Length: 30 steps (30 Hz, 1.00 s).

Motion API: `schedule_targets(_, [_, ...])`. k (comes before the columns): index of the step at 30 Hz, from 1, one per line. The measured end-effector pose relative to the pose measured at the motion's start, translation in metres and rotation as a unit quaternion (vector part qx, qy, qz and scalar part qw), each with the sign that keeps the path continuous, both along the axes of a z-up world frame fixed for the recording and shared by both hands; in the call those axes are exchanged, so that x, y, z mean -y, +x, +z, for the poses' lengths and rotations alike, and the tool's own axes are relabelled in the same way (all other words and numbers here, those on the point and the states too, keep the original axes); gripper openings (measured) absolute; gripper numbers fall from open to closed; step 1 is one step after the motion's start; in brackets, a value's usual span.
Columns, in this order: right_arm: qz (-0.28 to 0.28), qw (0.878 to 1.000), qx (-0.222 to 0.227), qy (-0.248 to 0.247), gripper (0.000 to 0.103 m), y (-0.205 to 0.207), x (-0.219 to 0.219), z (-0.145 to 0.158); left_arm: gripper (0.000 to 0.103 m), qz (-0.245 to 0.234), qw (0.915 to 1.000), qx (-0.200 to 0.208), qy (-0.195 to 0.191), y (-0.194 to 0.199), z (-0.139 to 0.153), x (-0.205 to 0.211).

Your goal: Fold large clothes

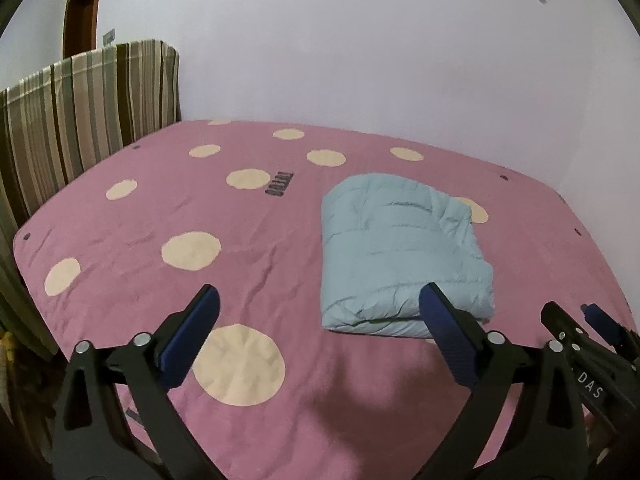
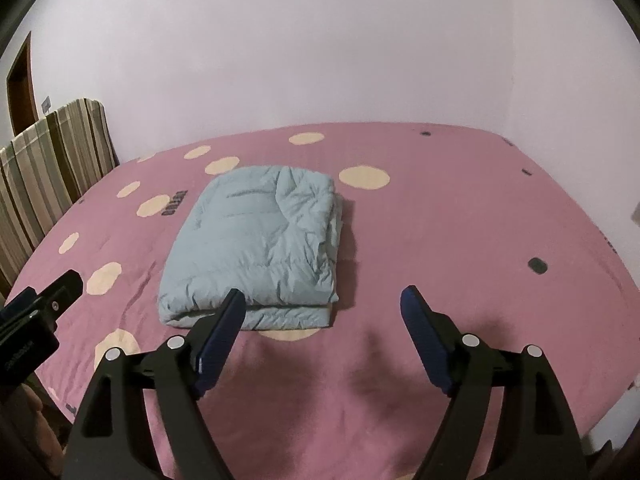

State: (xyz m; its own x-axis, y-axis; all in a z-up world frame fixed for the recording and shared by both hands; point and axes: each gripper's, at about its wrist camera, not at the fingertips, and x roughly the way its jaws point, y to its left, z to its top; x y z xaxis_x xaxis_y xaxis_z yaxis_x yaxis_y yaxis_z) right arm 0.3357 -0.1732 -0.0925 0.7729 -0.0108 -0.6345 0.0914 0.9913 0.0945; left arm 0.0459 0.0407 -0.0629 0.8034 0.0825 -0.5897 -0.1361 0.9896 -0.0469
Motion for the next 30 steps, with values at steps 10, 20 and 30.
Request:
schedule_targets(10, [-0.004, 1.000, 0.006, -0.007, 0.079, -0.0061, -0.0034, 0.0045, 0.101, -0.003, 1.0000, 0.004, 0.000, -0.0044, 0.0044, -0.0006])
schedule_targets(20, [-0.003, 1.000, 0.008, -0.006, 0.079, -0.0060, -0.0070, 0.0043, 0.101, -0.007, 1.0000, 0.000, -0.001, -0.0033, 0.0025, 0.0009])
schedule_targets(30, [-0.001, 1.000, 0.011, -0.006, 0.079, -0.0069, -0.0070, 0.0045, 0.101, -0.010, 0.9999, 0.000, -0.003, -0.0030, 0.0023, 0.0017])
